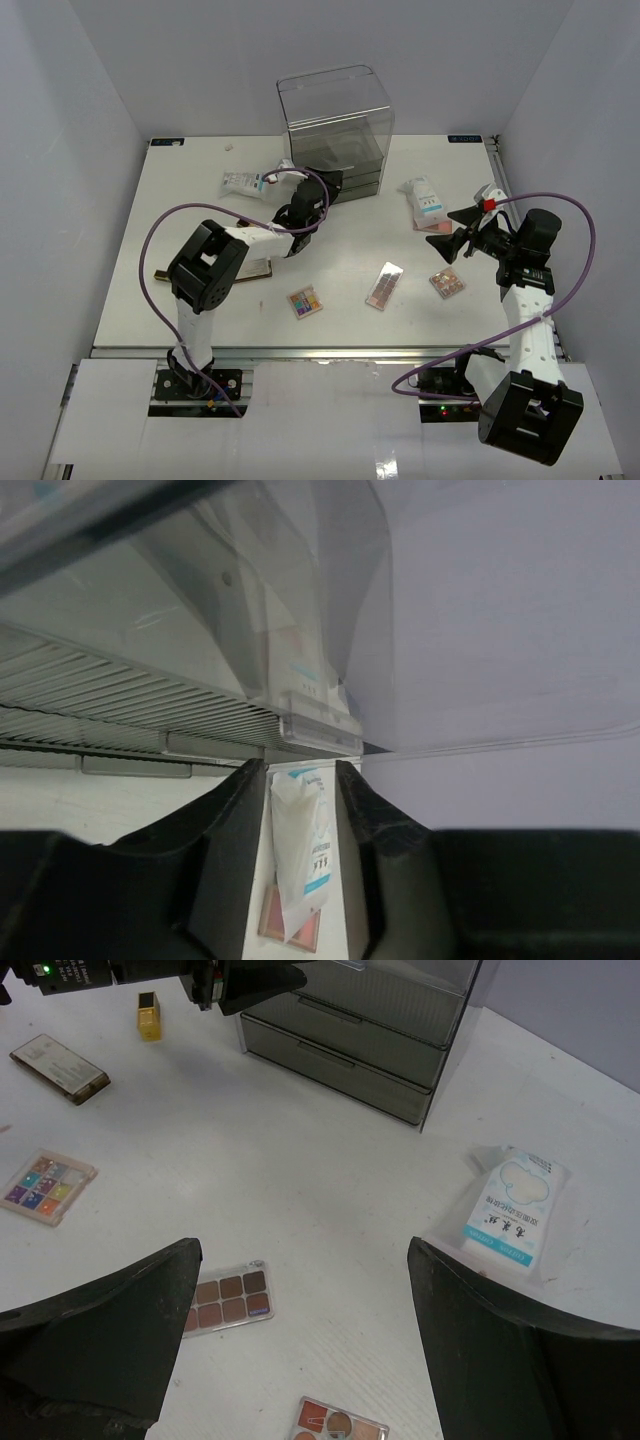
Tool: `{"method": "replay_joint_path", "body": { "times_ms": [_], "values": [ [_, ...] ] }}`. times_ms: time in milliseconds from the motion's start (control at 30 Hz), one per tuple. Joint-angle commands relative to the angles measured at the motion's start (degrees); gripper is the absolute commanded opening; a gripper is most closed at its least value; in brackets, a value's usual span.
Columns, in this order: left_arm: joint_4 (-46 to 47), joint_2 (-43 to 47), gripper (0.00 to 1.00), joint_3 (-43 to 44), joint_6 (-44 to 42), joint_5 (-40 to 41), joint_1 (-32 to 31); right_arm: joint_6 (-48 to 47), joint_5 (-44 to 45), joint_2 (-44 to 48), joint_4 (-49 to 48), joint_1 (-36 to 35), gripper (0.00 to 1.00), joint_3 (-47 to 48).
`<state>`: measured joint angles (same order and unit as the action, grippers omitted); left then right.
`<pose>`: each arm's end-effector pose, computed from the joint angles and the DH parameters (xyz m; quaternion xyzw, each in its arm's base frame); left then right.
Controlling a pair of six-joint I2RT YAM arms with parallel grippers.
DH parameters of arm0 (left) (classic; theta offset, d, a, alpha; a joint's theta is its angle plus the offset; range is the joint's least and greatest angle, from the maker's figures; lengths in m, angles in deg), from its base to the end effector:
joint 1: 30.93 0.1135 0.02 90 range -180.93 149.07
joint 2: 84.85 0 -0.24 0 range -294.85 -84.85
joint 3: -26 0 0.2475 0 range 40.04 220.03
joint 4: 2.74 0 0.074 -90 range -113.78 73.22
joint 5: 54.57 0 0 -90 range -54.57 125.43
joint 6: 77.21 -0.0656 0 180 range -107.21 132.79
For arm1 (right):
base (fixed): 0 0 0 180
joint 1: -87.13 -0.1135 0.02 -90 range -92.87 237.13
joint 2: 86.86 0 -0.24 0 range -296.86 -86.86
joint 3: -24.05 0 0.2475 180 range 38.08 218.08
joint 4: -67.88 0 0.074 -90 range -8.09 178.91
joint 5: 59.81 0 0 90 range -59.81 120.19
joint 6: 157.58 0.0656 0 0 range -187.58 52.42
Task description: Organize the makeup
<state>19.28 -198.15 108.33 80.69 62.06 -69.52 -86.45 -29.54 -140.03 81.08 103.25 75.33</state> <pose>0.3765 -0.2628 0.1859 -0.3319 0.6778 -0.4019 0.5186 0.2337 -0.0086 0.2696 -0.3193 0.6809 0.2185 0.6218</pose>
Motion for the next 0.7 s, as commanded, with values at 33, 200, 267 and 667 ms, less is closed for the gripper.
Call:
{"method": "replay_joint_path", "body": {
  "times_ms": [33,200,267,667],
  "values": [
    [1.6,-0.2,0.37,1.4,3.0,0.7,0.8,-0.4,-1.1,0.9,-2.1,0.2,0.91,-0.5],
    [3.5,0.8,0.32,-0.8,2.7,0.6,2.1,-0.4,-1.7,1.0,-2.2,0.1,0.91,-0.6],
    [4.1,1.4,0.34,-1.4,2.6,0.0,2.3,-0.4,-1.8,1.0,-2.1,0.1,0.91,-0.6],
    [12.5,2.7,0.37,-6.4,4.6,-8.2,2.3,-0.3,-1.8,0.4,-2.2,0.2,0.91,-0.8]
  ]
}}
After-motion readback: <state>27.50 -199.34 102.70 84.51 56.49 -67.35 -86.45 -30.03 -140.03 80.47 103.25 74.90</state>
